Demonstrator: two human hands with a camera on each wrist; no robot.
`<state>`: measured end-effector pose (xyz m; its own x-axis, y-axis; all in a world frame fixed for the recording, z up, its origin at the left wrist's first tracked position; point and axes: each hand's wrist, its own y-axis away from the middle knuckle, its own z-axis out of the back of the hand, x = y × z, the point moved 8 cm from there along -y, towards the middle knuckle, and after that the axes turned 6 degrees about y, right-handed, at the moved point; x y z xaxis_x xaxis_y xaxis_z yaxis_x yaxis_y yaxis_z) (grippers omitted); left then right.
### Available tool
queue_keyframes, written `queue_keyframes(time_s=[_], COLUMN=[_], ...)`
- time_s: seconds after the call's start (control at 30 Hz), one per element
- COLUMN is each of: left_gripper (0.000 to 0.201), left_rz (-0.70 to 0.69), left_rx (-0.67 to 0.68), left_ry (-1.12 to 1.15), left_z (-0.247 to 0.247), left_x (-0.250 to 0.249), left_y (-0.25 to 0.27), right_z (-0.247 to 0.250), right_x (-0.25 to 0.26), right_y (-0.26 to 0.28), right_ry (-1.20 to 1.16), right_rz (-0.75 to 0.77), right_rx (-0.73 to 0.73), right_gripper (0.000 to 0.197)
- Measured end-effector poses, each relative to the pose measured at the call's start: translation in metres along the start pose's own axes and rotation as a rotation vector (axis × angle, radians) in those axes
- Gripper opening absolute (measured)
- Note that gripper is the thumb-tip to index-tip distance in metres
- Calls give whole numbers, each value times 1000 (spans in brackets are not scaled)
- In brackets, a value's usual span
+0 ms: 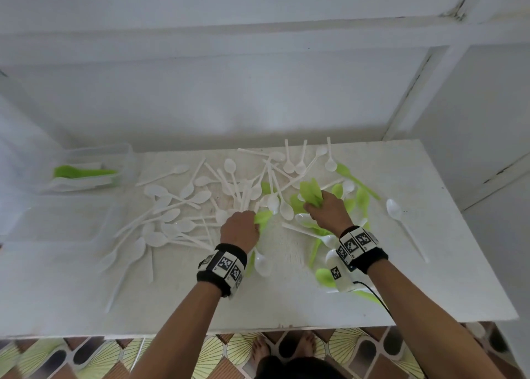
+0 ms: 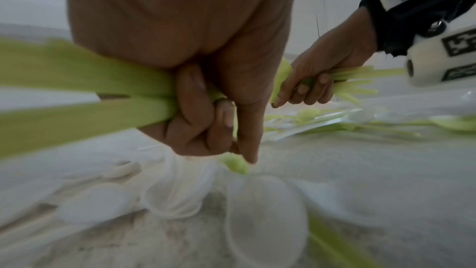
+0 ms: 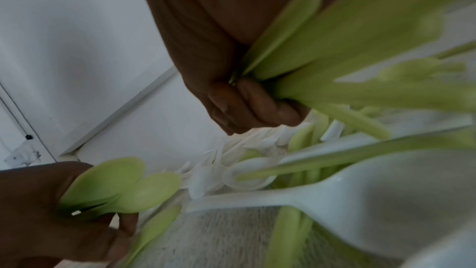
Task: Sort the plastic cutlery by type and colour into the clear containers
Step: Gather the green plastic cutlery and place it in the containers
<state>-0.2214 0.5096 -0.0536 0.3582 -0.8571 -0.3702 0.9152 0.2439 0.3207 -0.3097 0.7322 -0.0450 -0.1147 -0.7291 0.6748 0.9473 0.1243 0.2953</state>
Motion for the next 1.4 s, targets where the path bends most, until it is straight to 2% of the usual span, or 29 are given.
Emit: queue_keyframes(time_s=[0.1,0.17,0.33,0.47,0.6,0.67,0.77,0.87,0.97,1.07,1.13,1.23,1.33,1.4], left_gripper=[34,34,20,18,23,26,32,21,23,17,14,16,20,18], left_rz=[40,64,77,114,136,122,24,-10,-32,-22,60,134,107,87], left_rx=[-22,-40,-75,-57,-65,-92,-190,-263,-202,-156,-120,6,70,56], left_ry=[18,-42,-138,-52,81,179,429,653,896,1065,1190,1365,1468,1477], left_z=[-4,-7,-4,7,14,20,36,53,47,36,25,4,-5,-6], left_x=[-9,-10,-8,-11,-19,-23,-34,-43,-49,-54,-54,-63,-79,-86], left_y=[3,5,6,0,1,0,0,2,2,2,-1,-4,-2,-2], right_z=[10,17,8,9,10,17,43,65,80,88,88,90,84,73], right_x=[-1,-2,-11,-19,-8,-2,4,10,21,28,28,24,24,17], right_y=[3,7,23,24,24,24,19,18,25,33,37,37,40,41], right_ry=[45,146,519,567,643,542,216,-95,-354,-475,-561,-542,-467,-440], right_rz=[11,30,102,107,222,244,212,120,87,64,37,31,140,145], right_rx=[-52,-71,131,138,115,90,65,163,296,427,501,446,416,446], right_gripper=[25,27,49,37,26,25,18,22,22,28,34,45,27,26])
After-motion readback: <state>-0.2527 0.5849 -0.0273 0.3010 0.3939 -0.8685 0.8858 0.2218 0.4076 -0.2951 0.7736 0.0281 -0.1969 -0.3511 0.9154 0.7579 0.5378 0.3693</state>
